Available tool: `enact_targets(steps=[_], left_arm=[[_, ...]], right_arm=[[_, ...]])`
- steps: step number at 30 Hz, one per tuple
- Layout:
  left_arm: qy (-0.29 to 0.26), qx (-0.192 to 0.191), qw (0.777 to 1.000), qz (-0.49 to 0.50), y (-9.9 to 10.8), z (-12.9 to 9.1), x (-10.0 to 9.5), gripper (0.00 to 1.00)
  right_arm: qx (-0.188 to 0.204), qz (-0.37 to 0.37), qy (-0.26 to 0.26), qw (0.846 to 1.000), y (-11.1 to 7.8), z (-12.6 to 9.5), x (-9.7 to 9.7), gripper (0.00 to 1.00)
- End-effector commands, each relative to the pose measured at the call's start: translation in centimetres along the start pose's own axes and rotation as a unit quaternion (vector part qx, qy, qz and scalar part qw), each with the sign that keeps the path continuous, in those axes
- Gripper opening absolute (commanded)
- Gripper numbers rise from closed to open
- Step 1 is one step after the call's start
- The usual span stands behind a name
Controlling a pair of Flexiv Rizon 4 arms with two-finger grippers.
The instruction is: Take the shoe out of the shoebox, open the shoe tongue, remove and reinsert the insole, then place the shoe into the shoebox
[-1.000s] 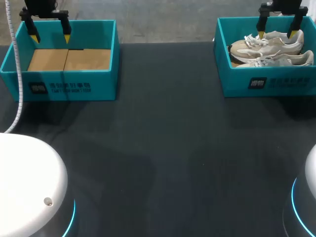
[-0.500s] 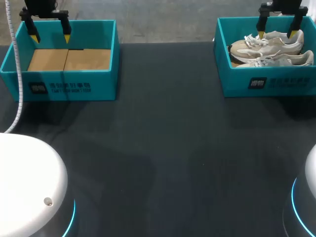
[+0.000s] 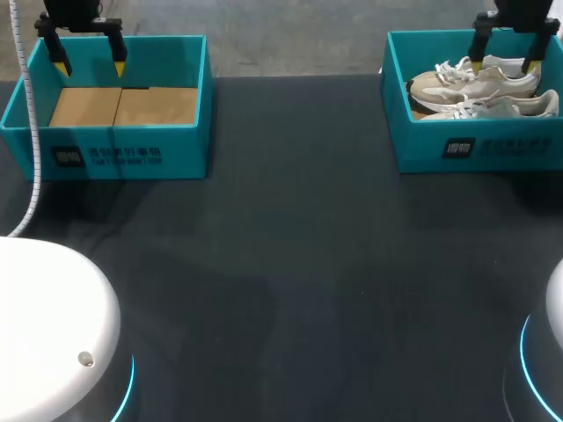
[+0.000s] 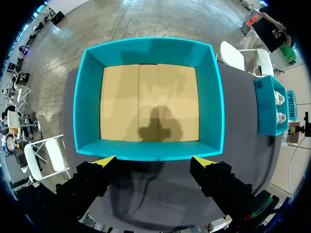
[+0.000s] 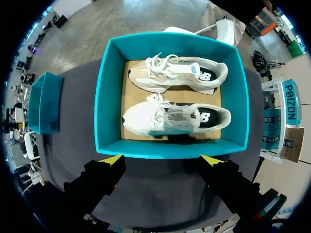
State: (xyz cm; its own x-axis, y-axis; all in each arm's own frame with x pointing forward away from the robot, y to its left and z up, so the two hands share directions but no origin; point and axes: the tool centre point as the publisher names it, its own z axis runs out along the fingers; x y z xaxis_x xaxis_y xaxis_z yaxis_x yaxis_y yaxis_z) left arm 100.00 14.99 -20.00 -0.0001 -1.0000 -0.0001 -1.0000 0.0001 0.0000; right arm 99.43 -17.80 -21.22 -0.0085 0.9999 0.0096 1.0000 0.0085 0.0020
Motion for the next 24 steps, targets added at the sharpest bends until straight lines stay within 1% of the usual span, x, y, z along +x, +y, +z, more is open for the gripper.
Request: enact_targets(steps=[1,5,13,20,24], left_arm=[[0.000,0.000,1.000,0.000,0.0,0.0,0.0,1.00],[0.000,0.000,1.000,0.000,0.0,0.0,0.0,1.00],[0.000,0.000,1.000,0.000,0.0,0.0,0.0,1.00],[0.000,0.000,1.000,0.000,0.0,0.0,0.0,1.00],[0.000,0.000,1.000,0.000,0.0,0.0,0.0,1.00]], right_arm=[[-0.012,0.006,0.013,1.000,-1.1,0.5,-1.8,1.00],[-0.008,0.009,0.009,1.000,-1.2,1.1,-2.8,1.00],[-0.018,0.008,0.004,1.000,-1.3,1.6,-3.8,1.00],[-0.014,0.015,0.000,1.000,-1.0,2.7,-5.0,1.00],[-0.017,0.005,-0.007,1.000,-1.0,3.1,-5.2,1.00]])
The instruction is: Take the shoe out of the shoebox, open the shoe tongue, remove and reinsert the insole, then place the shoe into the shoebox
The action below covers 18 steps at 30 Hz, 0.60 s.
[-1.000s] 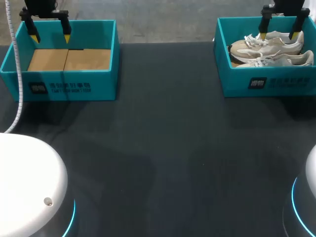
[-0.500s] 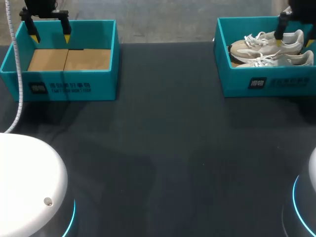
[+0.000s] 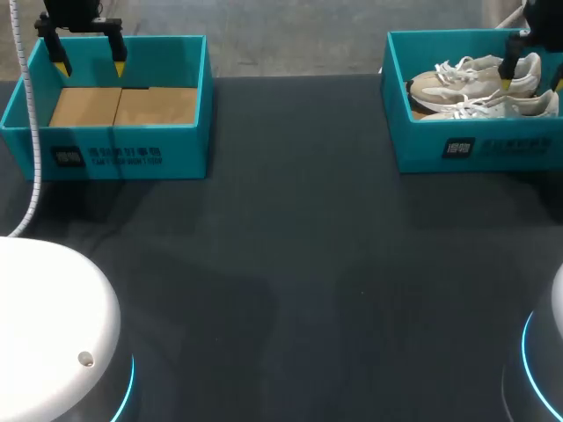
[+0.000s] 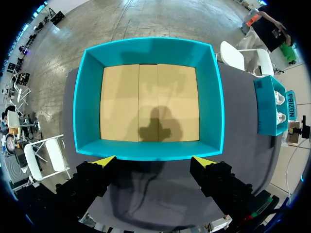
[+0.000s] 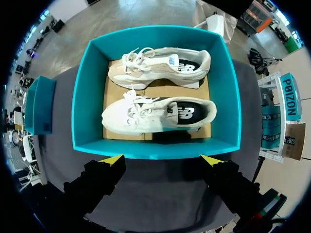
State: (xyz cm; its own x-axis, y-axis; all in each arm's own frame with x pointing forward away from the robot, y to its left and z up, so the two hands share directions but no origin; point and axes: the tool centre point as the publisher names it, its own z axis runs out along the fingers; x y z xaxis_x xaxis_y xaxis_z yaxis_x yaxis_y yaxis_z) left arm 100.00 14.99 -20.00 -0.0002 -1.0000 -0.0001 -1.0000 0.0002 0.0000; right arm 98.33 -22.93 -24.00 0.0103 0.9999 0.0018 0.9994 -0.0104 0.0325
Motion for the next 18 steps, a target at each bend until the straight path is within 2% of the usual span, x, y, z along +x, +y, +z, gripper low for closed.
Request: enact_targets(steps=[1,4,5,6,7,12,14,15,18], left_arm=[[0.000,0.000,1.000,0.000,0.0,0.0,0.0,1.00],[0.000,0.000,1.000,0.000,0.0,0.0,0.0,1.00],[0.000,0.000,1.000,0.000,0.0,0.0,0.0,1.00],[0.000,0.000,1.000,0.000,0.0,0.0,0.0,1.00],[0.000,0.000,1.000,0.000,0.0,0.0,0.0,1.00],[0.000,0.000,1.000,0.000,0.0,0.0,0.0,1.00],[0.000,0.000,1.000,0.000,0.0,0.0,0.0,1.00],[0.000,0.000,1.000,0.000,0.0,0.0,0.0,1.00],[0.000,0.000,1.000,0.000,0.0,0.0,0.0,1.00]], right_arm=[[-0.001,-0.005,-0.006,1.000,0.2,0.5,-0.1,1.00],[-0.002,-0.006,-0.006,1.000,0.3,0.8,-0.3,1.00],[-0.002,-0.006,-0.005,1.000,0.4,1.0,-0.5,0.94],[-0.002,0.000,-0.004,1.000,0.4,1.1,-0.7,0.82],[-0.002,0.001,-0.003,1.000,0.4,1.3,-0.9,0.76],[0.000,0.011,-0.007,1.000,0.6,2.0,-2.1,0.74],[0.002,0.016,-0.011,1.000,0.8,2.3,-2.6,0.76],[0.003,0.017,-0.013,1.000,0.9,2.4,-2.8,0.82],[0.004,0.017,-0.019,1.000,1.2,2.7,-3.4,0.77]])
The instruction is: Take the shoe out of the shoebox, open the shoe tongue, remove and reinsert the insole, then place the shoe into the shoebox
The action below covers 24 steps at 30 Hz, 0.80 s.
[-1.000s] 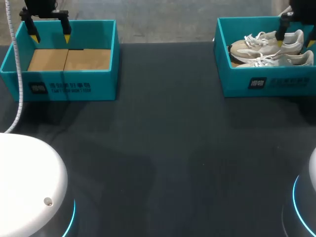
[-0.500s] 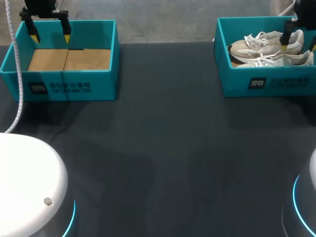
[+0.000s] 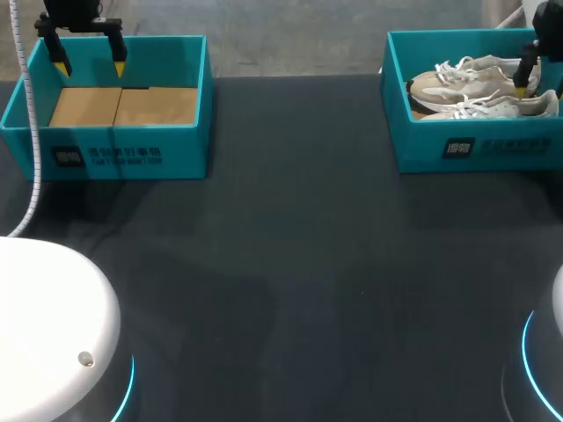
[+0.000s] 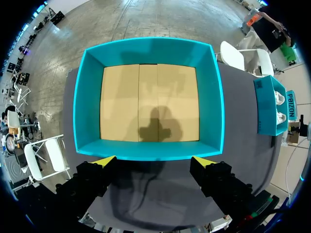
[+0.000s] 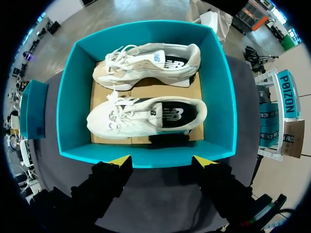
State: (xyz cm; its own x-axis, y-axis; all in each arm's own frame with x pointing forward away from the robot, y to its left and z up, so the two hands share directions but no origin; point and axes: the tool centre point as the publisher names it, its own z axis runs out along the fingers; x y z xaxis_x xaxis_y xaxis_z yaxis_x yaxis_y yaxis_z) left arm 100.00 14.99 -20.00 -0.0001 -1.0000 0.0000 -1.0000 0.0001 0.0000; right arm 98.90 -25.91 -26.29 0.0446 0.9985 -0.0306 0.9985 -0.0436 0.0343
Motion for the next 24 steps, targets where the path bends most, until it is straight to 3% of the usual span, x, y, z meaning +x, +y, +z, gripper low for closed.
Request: enact_targets(steps=[1,5,8,12,13,24], left_arm=[[0.000,0.000,1.000,0.000,0.0,0.0,0.0,1.00],[0.000,0.000,1.000,0.000,0.0,0.0,0.0,1.00],[0.000,0.000,1.000,0.000,0.0,0.0,0.0,1.00],[0.000,0.000,1.000,0.000,0.0,0.0,0.0,1.00],[0.000,0.000,1.000,0.000,0.0,0.0,0.0,1.00],[0.000,0.000,1.000,0.000,0.0,0.0,0.0,1.00]], right_arm=[[0.004,-0.001,-0.003,1.000,0.8,0.5,-0.6,0.77],[0.004,0.000,-0.005,1.000,1.4,0.9,-1.3,0.70],[0.005,0.001,-0.005,1.000,1.7,1.3,-1.6,0.75],[0.007,0.004,-0.005,1.000,1.8,1.9,-2.1,0.99],[0.008,0.005,-0.006,1.000,1.8,2.0,-2.2,1.00],[0.014,0.008,-0.004,1.000,2.1,3.1,-2.9,0.97]])
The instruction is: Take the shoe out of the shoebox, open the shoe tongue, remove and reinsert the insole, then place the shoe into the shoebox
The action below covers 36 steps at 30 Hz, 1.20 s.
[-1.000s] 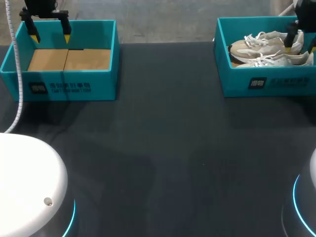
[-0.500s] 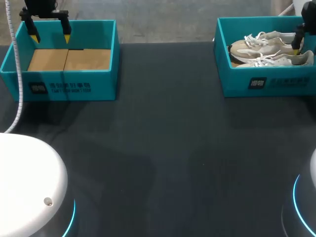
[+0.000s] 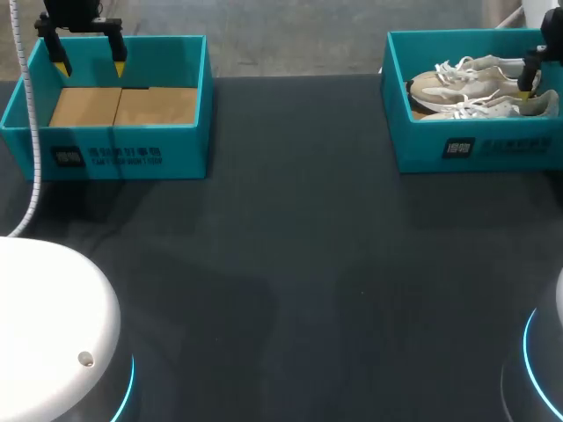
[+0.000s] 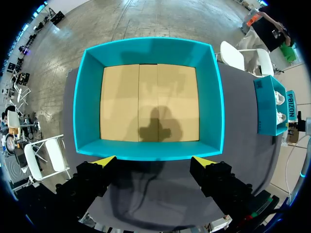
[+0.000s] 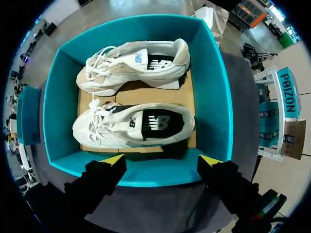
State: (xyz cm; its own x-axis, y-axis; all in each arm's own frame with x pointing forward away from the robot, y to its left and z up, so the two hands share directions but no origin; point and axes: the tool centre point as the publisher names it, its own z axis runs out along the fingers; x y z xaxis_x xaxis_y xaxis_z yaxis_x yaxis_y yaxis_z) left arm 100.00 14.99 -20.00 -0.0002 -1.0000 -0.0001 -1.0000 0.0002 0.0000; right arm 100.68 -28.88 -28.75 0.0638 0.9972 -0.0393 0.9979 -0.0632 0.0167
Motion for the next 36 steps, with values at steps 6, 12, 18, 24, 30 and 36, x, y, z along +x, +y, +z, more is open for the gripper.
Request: enact_targets(steps=[6,12,18,24,30,36], left_arm=[[0.000,0.000,1.000,0.000,0.0,0.0,0.0,1.00],[0.000,0.000,1.000,0.000,0.0,0.0,0.0,1.00],[0.000,0.000,1.000,0.000,0.0,0.0,0.0,1.00],[0.000,0.000,1.000,0.000,0.0,0.0,0.0,1.00],[0.000,0.000,1.000,0.000,0.0,0.0,0.0,1.00],[0.000,0.000,1.000,0.000,0.0,0.0,0.0,1.00]], right_arm=[[0.008,-0.003,-0.002,1.000,0.0,0.8,-0.3,0.75],[0.010,-0.015,-0.012,1.000,0.0,1.1,0.1,0.74],[0.013,-0.018,-0.009,1.000,0.6,1.4,0.1,0.76],[0.014,-0.021,-0.006,1.000,1.2,1.7,-0.1,0.73],[0.018,-0.028,0.006,0.999,1.8,2.3,-0.6,0.75],[0.018,-0.030,0.009,0.999,2.2,2.7,-0.8,0.69]])
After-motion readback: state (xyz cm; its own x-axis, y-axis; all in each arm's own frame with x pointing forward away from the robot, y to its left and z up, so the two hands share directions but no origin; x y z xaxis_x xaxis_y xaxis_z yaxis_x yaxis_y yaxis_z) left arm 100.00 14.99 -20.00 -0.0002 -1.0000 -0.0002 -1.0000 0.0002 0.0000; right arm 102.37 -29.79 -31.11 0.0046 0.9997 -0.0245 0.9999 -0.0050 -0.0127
